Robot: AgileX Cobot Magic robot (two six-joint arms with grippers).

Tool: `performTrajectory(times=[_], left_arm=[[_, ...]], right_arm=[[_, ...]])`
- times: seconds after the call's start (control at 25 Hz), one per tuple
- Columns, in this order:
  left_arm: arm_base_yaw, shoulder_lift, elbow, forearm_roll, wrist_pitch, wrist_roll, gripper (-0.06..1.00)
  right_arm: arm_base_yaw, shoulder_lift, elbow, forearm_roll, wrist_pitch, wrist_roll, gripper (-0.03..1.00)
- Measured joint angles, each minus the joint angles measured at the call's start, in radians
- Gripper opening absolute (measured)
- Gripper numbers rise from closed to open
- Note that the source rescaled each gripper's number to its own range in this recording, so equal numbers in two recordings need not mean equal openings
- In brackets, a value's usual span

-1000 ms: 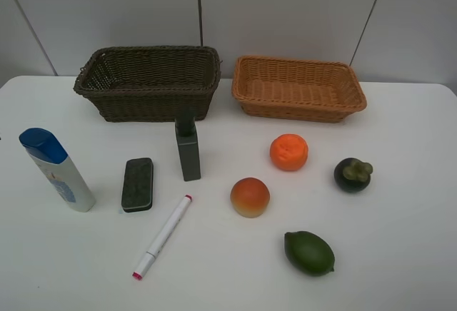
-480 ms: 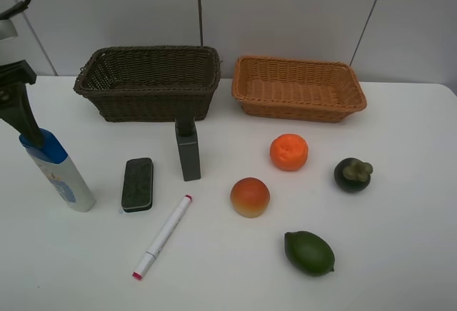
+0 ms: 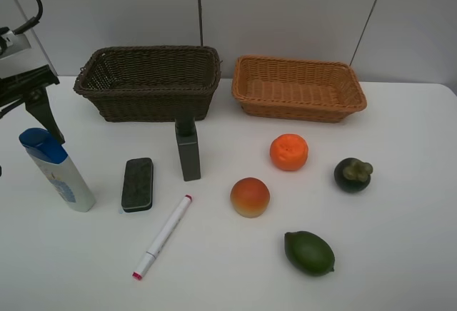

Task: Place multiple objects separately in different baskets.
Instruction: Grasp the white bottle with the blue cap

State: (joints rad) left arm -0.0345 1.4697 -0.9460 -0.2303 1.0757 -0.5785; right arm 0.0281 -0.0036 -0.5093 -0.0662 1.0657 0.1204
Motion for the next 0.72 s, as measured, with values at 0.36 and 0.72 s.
performTrajectory(times=[0.36,0.72], left_arm=[[0.000,0.065,0.000,-0.001,-0.124,-0.050,0.89],[0.000,0.125,-0.001,-0.012,-0.124,-0.050,0.89]], right_arm=[[0.000,0.000,0.000,0.000,0.000,0.000,1.00],[0.000,0.000,0.000,0.000,0.000,0.000,1.00]])
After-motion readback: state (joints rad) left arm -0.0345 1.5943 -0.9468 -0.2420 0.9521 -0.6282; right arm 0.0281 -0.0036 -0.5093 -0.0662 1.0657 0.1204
